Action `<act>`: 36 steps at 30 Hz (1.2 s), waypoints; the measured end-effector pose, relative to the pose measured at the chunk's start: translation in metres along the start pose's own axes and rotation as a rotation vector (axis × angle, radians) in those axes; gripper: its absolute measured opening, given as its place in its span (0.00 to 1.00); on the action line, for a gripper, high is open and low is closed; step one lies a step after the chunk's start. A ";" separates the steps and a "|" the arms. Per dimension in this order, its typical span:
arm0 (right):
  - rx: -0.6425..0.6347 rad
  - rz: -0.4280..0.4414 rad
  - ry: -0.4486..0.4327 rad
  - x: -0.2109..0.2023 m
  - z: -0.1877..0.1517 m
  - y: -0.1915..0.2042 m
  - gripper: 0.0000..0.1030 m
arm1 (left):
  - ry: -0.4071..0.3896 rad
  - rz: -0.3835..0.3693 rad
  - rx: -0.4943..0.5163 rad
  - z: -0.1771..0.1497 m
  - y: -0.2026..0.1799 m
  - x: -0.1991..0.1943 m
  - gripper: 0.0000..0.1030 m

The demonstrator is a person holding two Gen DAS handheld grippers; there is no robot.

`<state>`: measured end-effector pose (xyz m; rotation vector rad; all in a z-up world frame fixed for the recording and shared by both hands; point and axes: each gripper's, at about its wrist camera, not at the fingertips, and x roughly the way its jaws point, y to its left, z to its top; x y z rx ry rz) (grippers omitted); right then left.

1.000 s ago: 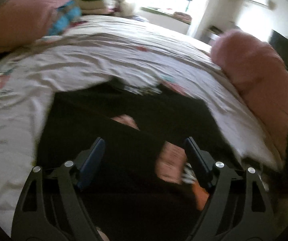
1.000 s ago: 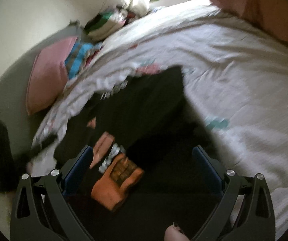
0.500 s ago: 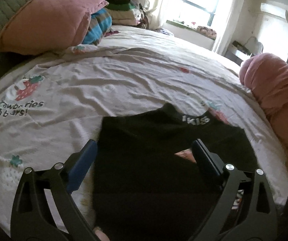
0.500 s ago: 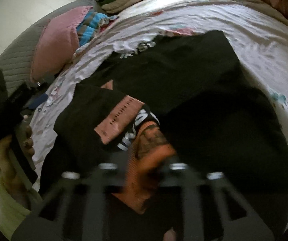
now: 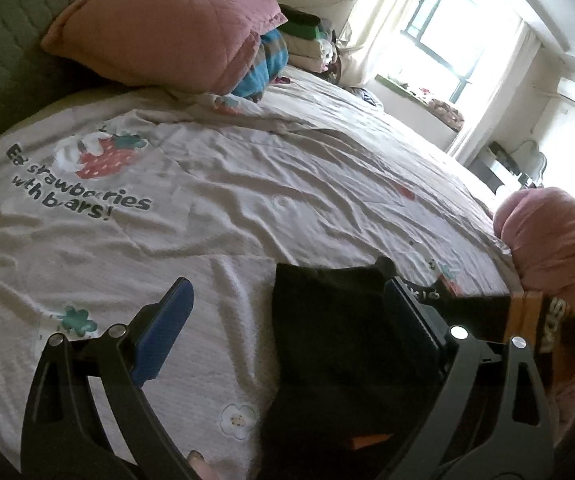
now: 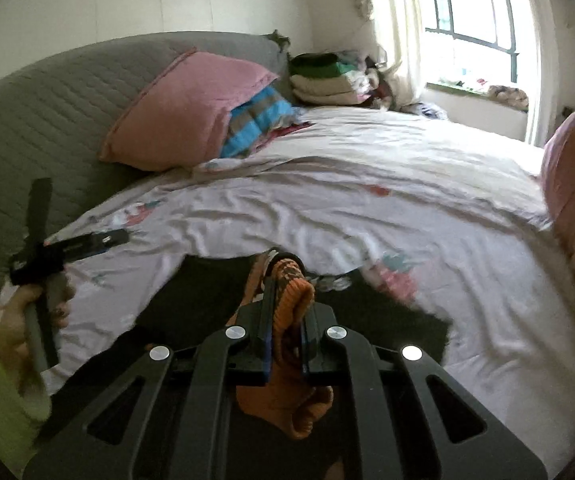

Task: Fold small clothes
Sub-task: 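Grasp the orange cuff with the right tool while the left tool releases it, then lower the cuff onto the shirt body with the right tool and open it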

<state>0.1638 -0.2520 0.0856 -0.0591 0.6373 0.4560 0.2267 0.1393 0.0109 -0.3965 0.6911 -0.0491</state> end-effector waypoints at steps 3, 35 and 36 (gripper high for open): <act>0.010 -0.035 0.033 0.011 -0.005 -0.015 0.08 | 0.016 -0.015 0.025 -0.005 -0.009 0.005 0.86; 0.138 -0.192 0.145 0.046 -0.069 -0.053 0.23 | 0.143 -0.049 0.346 -0.066 -0.089 0.039 0.79; 0.134 -0.180 0.148 0.046 -0.069 -0.050 0.27 | 0.154 -0.053 0.351 -0.068 -0.090 0.040 0.73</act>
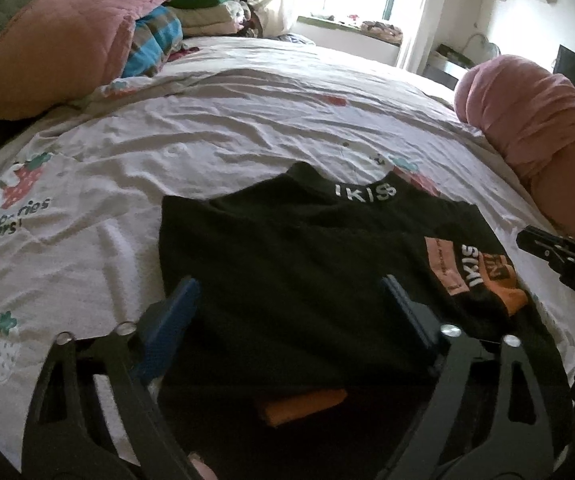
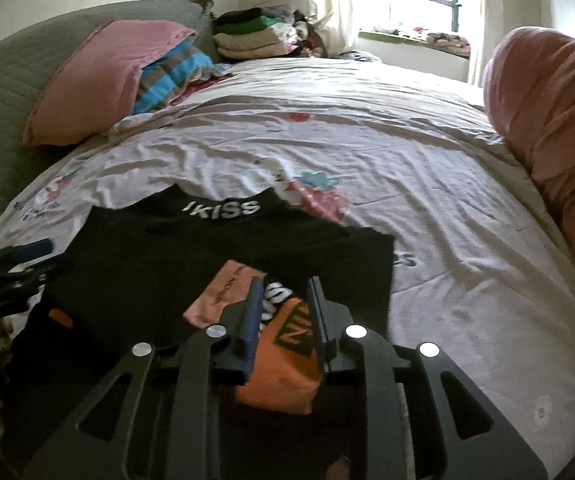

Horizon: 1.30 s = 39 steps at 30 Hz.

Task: Fold small clothes
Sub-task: 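Lower the cuff onto the shirt body with the right tool and open it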

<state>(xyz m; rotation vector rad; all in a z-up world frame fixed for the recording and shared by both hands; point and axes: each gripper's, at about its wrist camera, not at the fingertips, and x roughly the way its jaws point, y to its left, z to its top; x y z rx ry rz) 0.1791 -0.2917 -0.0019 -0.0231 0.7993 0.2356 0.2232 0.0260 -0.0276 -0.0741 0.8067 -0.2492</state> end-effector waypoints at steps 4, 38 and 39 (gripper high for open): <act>-0.022 0.045 0.017 0.004 -0.004 0.016 0.30 | 0.049 -0.031 0.018 -0.004 -0.004 0.007 0.58; 0.086 0.030 0.131 0.030 -0.040 0.020 0.52 | 0.184 -0.045 -0.013 -0.021 0.006 0.028 0.56; 0.087 0.032 0.123 0.028 -0.039 0.021 0.55 | 0.183 -0.046 -0.016 -0.021 0.006 0.028 0.56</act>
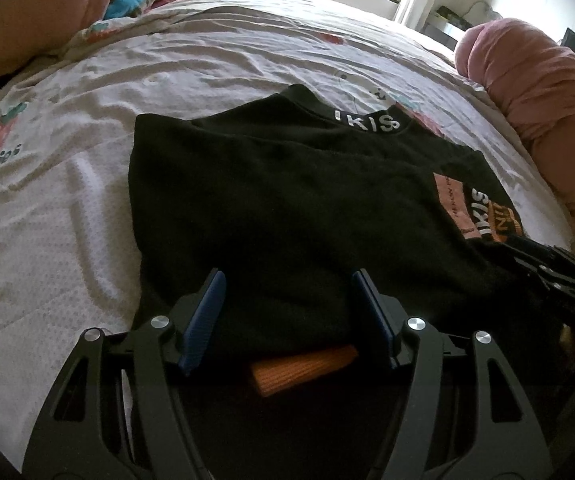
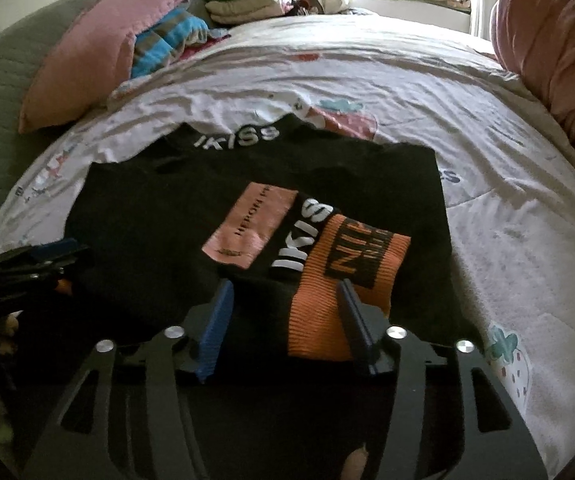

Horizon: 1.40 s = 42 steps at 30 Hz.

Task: Fold small clothes
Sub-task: 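Lower the cuff onto the shirt body with the right tool and open it, then withdraw the right tool from the folded shirt, then move both open tools down to the hem of the black shirt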

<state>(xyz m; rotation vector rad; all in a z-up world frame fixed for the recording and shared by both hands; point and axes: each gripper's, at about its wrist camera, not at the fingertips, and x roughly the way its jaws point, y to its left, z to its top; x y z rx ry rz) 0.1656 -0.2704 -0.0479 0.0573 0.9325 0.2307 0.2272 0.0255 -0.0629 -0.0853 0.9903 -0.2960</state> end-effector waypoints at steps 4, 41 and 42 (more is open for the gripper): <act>0.004 0.013 -0.021 -0.009 0.000 0.001 0.56 | -0.004 -0.005 -0.008 0.000 0.001 -0.002 0.56; 0.036 0.044 -0.116 -0.068 -0.006 -0.008 0.95 | -0.188 0.045 -0.094 -0.024 0.015 -0.090 0.91; 0.036 0.045 -0.116 -0.069 -0.007 -0.008 0.95 | -0.189 0.050 -0.088 -0.026 0.015 -0.091 0.91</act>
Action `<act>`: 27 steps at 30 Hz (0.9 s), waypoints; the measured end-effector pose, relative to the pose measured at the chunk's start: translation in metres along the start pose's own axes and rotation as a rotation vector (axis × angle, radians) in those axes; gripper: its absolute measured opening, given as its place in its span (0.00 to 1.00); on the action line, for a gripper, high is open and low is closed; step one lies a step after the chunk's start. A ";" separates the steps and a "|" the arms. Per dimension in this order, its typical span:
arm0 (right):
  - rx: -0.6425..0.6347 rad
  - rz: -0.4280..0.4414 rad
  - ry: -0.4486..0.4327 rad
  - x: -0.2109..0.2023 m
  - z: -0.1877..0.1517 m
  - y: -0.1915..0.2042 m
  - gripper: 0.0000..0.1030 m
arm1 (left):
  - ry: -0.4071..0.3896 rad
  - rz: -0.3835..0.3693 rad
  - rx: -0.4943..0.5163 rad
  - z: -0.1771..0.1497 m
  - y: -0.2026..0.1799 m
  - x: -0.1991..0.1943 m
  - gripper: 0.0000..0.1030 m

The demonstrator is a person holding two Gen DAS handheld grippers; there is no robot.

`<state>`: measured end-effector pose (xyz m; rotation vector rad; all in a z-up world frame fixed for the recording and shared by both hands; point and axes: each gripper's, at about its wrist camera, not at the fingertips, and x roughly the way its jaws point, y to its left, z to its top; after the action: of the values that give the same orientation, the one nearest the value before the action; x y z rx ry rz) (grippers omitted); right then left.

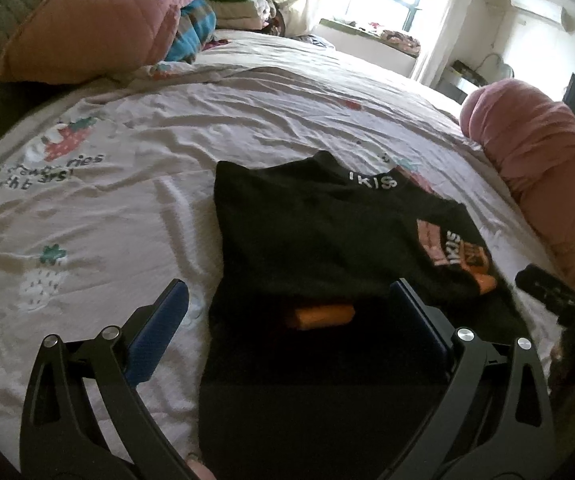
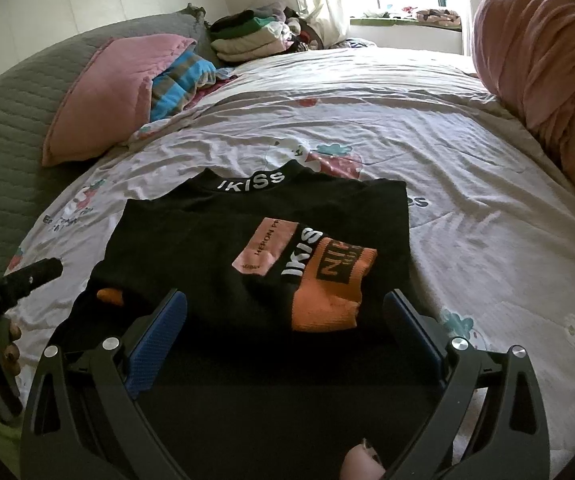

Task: Fold small clothes
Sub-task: 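Move both open tools down to the hem of the black shirt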

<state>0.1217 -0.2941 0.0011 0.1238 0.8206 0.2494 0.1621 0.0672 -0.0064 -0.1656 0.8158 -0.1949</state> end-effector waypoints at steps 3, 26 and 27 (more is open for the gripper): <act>0.000 0.001 0.002 -0.004 -0.002 0.000 0.95 | 0.005 -0.009 -0.001 -0.007 0.000 -0.004 0.91; -0.056 0.045 0.062 -0.031 -0.038 0.002 0.95 | 0.045 0.054 -0.060 -0.052 0.024 -0.032 0.91; -0.056 0.046 0.064 -0.033 -0.039 0.001 0.95 | 0.047 0.060 -0.060 -0.055 0.024 -0.034 0.91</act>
<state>0.0712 -0.3012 -0.0023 0.0826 0.8738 0.3212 0.1015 0.0948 -0.0247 -0.1926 0.8727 -0.1180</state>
